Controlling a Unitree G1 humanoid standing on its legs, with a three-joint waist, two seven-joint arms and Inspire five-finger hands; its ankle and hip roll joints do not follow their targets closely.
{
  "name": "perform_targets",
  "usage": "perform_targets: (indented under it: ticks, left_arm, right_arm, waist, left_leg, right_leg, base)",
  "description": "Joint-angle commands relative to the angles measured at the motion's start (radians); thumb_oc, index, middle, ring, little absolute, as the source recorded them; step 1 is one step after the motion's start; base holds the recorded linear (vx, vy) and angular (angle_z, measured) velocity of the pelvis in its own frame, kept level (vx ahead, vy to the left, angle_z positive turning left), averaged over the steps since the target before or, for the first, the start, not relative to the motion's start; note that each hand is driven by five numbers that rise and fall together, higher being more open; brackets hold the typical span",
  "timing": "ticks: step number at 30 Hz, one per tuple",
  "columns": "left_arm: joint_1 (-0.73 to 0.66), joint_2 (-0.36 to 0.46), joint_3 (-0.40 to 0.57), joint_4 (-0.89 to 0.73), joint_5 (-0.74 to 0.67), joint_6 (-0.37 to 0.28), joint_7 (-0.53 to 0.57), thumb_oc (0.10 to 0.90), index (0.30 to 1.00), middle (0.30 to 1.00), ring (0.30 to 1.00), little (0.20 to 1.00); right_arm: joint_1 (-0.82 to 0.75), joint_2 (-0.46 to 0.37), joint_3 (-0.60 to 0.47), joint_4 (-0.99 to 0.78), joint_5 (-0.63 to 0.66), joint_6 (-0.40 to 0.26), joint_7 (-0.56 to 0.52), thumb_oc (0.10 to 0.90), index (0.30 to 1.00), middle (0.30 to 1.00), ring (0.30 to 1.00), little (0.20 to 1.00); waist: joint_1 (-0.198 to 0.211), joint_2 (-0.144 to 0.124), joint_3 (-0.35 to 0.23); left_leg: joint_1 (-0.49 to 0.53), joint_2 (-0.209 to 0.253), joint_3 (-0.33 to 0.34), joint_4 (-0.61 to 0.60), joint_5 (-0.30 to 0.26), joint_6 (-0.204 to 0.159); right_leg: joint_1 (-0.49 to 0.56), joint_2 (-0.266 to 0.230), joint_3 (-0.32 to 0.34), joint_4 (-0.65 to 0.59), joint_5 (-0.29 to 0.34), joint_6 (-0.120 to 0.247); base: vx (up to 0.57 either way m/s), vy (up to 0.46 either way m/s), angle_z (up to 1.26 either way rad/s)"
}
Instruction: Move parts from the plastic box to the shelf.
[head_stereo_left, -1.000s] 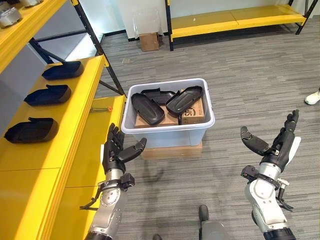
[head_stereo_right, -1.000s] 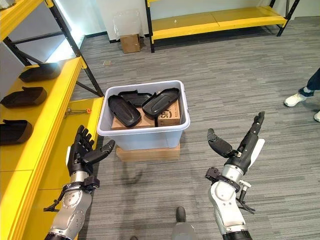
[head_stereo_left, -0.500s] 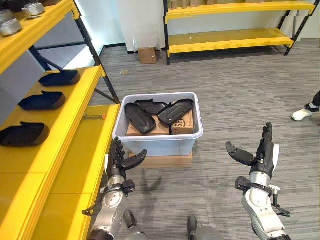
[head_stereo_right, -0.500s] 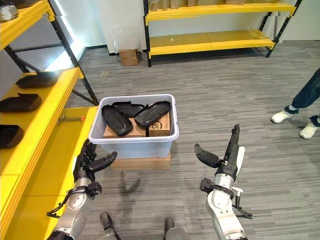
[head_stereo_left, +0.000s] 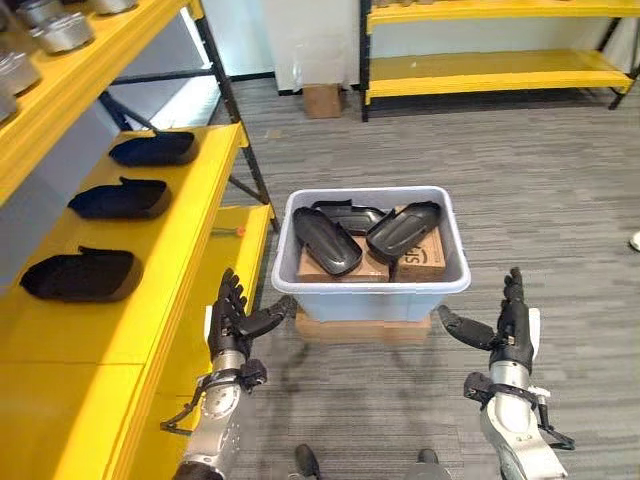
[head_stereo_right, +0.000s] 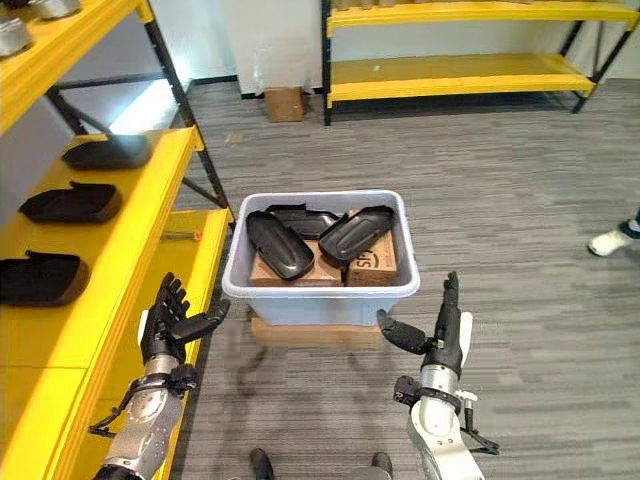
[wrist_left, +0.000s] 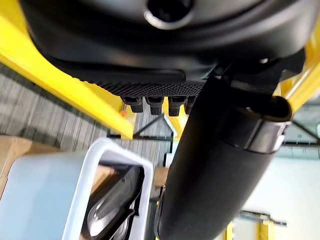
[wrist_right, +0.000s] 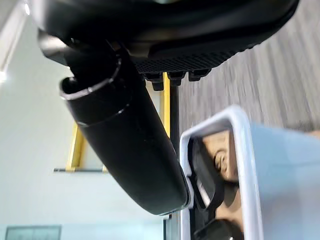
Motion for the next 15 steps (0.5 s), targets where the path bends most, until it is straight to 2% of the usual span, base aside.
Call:
perform_targets:
  ticks: [1,7,10,11,13,15]
  left_arm:
    - [-0.064,0.016,0.022,-0.121,0.03,-0.091,-0.035,0.9,1.0,1.0,1.0,1.0]
    - [-0.057,0.04,0.03,-0.185,-0.014,-0.107,-0.092,0.9,1.0,1.0,1.0,1.0]
    - [-0.066,0.065,0.041,-0.224,0.0,-0.077,-0.123,0.9,1.0,1.0,1.0,1.0]
    - [-0.068,0.075,0.045,-0.226,0.012,-0.054,-0.157,0.9,1.0,1.0,1.0,1.0]
    - [-0.07,0.078,0.043,-0.222,0.017,-0.05,-0.169,0.9,1.0,1.0,1.0,1.0]
    - [-0.069,0.081,0.039,-0.215,0.016,-0.042,-0.182,0.9,1.0,1.0,1.0,1.0]
  right_arm:
    - [-0.114,-0.065,-0.061,-0.078,-0.062,-0.066,-0.042,0.9,1.0,1.0,1.0,1.0]
    - [-0.133,-0.07,-0.055,-0.081,-0.077,-0.077,-0.044,0.9,1.0,1.0,1.0,1.0]
    - [-0.145,-0.062,-0.057,-0.075,-0.087,-0.093,-0.048,0.9,1.0,1.0,1.0,1.0]
    - [-0.152,-0.052,-0.062,-0.07,-0.093,-0.1,-0.07,0.9,1.0,1.0,1.0,1.0]
    - [-0.156,-0.047,-0.065,-0.065,-0.097,-0.099,-0.085,0.9,1.0,1.0,1.0,1.0]
    - [-0.165,-0.035,-0.072,-0.053,-0.105,-0.095,-0.121,0.9,1.0,1.0,1.0,1.0]
  waist:
    - [-0.009,0.015,-0.024]
    - [0.027,-0.001,-0.015]
    - [0.052,-0.018,-0.029]
    - [0.06,-0.024,-0.042]
    - [0.063,-0.025,-0.047]
    - [0.067,-0.025,-0.056]
  left_leg:
    - [-0.071,0.134,-0.014,0.109,-0.091,-0.069]
    - [-0.13,0.12,-0.047,0.182,-0.12,-0.058]
    - [-0.158,0.091,-0.072,0.227,-0.152,-0.032]
    - [-0.153,0.064,-0.081,0.233,-0.17,-0.006]
    - [-0.144,0.051,-0.08,0.231,-0.176,0.006]
    - [-0.124,0.019,-0.077,0.216,-0.189,0.034]
  right_leg:
    - [-0.045,0.06,-0.014,0.148,-0.158,-0.075]
    - [-0.032,0.05,-0.015,0.149,-0.166,-0.064]
    - [0.002,0.036,-0.005,0.16,-0.179,-0.042]
    - [0.004,0.023,0.003,0.192,-0.188,-0.026]
    - [0.003,0.018,0.006,0.212,-0.192,-0.021]
    - [-0.007,0.003,0.007,0.264,-0.171,-0.017]
  base:
    - [0.16,0.024,0.03]
    - [0.13,0.069,-0.01]
    - [0.23,0.247,0.03]
    - [0.15,0.222,0.02]
    - [0.14,0.239,0.01]
    - [0.13,0.267,0.01]
